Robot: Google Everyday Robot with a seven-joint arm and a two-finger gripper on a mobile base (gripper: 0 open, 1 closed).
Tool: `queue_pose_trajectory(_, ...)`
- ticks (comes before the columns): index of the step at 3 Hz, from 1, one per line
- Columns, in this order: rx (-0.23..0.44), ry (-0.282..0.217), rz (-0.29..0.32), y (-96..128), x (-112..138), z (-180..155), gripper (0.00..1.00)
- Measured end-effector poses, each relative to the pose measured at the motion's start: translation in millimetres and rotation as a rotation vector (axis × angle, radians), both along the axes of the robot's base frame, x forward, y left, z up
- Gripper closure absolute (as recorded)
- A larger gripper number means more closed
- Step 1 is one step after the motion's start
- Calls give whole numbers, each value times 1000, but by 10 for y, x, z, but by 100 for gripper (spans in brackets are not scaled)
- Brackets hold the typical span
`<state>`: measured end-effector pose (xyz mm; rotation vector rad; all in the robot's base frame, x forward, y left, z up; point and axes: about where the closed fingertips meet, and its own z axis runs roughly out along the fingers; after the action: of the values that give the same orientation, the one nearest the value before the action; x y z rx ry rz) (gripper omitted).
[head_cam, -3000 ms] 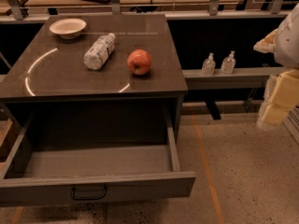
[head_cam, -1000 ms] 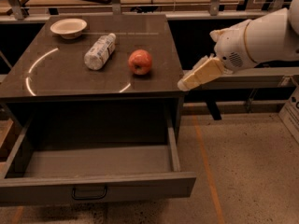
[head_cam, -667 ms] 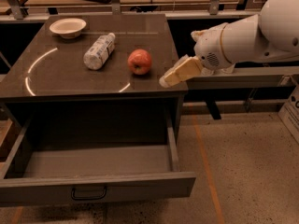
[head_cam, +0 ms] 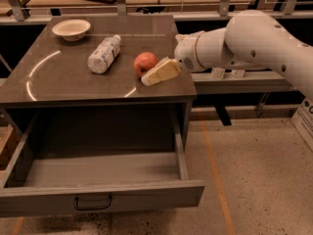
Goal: Place apple into top drawer
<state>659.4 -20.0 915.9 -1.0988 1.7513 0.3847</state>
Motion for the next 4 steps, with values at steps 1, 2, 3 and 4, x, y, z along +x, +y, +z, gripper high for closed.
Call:
queue_pose_trajectory(1,12,12,26,195,217,-189,0)
queue_pose_trajectory(2,12,12,68,406,433,-440,1)
queue_pose_trajectory(3,29,-3,123,525,498,-566,23)
queue_pose_trajectory(4,46,-34,185,599,471,-552,47)
